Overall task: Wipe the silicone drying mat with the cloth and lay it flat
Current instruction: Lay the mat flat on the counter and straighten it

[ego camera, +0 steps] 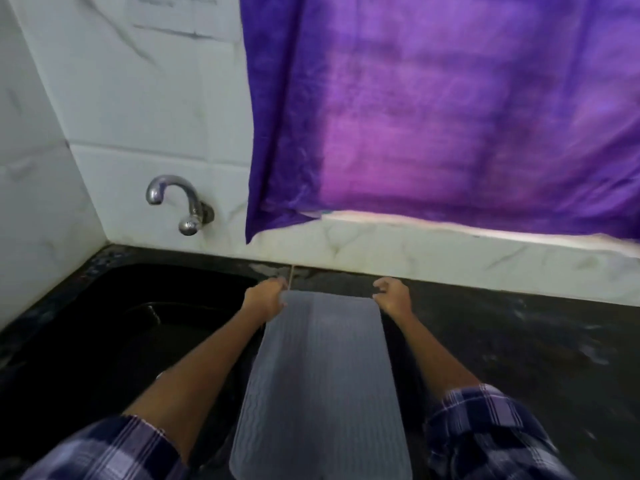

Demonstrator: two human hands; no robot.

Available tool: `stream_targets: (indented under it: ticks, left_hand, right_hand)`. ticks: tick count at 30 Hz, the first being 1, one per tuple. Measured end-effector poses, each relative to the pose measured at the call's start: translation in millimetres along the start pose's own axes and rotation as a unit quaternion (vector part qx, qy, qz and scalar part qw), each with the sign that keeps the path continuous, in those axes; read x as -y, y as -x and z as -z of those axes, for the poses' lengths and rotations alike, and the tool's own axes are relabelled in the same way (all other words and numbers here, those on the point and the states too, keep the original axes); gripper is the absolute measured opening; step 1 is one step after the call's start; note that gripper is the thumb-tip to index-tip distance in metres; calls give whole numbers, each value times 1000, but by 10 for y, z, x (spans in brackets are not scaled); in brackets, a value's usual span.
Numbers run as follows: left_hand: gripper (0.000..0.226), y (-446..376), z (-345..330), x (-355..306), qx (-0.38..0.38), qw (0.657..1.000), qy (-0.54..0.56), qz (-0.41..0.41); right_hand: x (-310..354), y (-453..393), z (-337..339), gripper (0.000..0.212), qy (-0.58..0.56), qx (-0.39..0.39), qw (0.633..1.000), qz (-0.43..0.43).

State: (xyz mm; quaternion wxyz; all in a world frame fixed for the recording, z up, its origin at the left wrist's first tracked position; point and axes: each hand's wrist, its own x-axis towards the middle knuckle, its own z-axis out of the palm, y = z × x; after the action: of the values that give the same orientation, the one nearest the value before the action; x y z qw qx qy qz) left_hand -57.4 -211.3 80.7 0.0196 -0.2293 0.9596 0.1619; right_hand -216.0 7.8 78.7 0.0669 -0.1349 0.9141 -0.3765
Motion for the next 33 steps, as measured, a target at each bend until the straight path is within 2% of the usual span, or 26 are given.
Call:
stream_targets:
  ticks: [4,8,11,14,17,19,21,25,31,33]
  left_hand:
    - [31,211,-202,241,69,997,-18,0]
    - [22,632,-396,321,151,988,-4,-21]
    - [24,1027,-584,311,223,974,8,-31]
    - [30,1398,-783,293,280,959,4,-32]
    - [30,1675,-992,255,277,956,-77,-52]
    - [28,1777,-1085,242,233,961,-129,-76]
    - [27,1834,-1127,233,200,961,-167,-97]
    - [24,1897,-1216,217,175,959,-196,-106]
    - [25,1947,-1257,96,182,960,-188,-97]
    - [26,1972,-1233,16,190,959,-184,-104]
  right_hand:
    - [-197,203,-243,19,23,38,999,-11]
    - [-483,723,-158,20,57,172,983,12]
    - [-744,1213,31,20,144,301,942,43]
    - [-972,1680,124,20,257,393,881,57]
    - [-1125,2000,105,18,442,367,802,165]
    - [-1176,2108,65,23,503,326,771,215]
    - [-1198,2159,23,27,534,309,753,229]
    - [-1181,2188,15,27,548,301,743,237]
    - [-1024,2175,275,15,513,278,776,240]
    - [-1052,2222,338,20,515,275,777,235]
